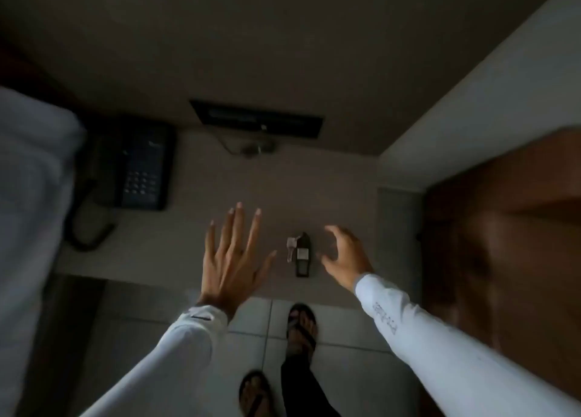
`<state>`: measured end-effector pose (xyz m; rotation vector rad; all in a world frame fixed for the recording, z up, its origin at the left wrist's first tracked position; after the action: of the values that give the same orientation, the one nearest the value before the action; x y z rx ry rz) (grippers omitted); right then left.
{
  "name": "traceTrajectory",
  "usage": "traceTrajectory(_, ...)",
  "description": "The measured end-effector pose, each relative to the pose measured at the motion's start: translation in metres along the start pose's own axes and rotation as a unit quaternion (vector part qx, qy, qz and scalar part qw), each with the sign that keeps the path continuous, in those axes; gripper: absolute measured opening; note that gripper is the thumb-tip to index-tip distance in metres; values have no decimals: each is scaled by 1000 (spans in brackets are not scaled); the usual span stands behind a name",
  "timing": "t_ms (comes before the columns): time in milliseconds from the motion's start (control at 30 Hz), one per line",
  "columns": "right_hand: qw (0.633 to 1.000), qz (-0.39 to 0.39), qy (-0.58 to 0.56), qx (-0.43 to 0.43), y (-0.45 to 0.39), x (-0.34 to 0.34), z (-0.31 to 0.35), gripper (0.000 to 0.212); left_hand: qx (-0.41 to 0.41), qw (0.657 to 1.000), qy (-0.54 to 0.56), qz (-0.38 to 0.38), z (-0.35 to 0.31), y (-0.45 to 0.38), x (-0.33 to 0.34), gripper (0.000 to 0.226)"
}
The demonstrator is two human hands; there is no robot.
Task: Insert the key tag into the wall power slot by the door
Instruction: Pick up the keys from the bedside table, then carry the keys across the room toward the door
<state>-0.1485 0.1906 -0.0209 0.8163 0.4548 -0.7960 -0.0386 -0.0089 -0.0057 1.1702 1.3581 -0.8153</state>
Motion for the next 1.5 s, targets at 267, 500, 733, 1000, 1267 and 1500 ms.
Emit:
traceTrajectory(267,998,-22,15,-55,-57,52,-13,37,-5,998,7,64,21,-18,105,78)
traceTrajectory(500,995,8,-90,32,-63,51,-12,25,0,998,3,64,24,-15,93,78)
traceTrajectory(733,979,58,-187,58,-31,15,8,26,22,999,-2,36,8,-5,28,75)
traceTrajectory(1000,972,-75,-224,11,47,-120,89,44,92,990,-17,-109,-35,-18,-151,71)
traceTrajectory(1267,949,-244,-170,-100,192,-323,204,28,196,939,-6,-281,-132,-18,-389,69)
traceTrajectory(1500,890,-382,-180,-172,375,-473,248,23,299,876,39,-376,-252,45,-545,66)
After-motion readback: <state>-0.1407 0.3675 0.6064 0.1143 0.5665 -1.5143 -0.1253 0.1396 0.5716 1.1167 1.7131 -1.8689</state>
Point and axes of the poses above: each hand's wrist, its own y-axis away from the middle knuckle, its own x-axis out of the palm, z = x × y, the point moved 4 cm from there along -y, towards the middle knuckle, and after that the axes turned 3 degrees about -x, right-handed, at the moved point
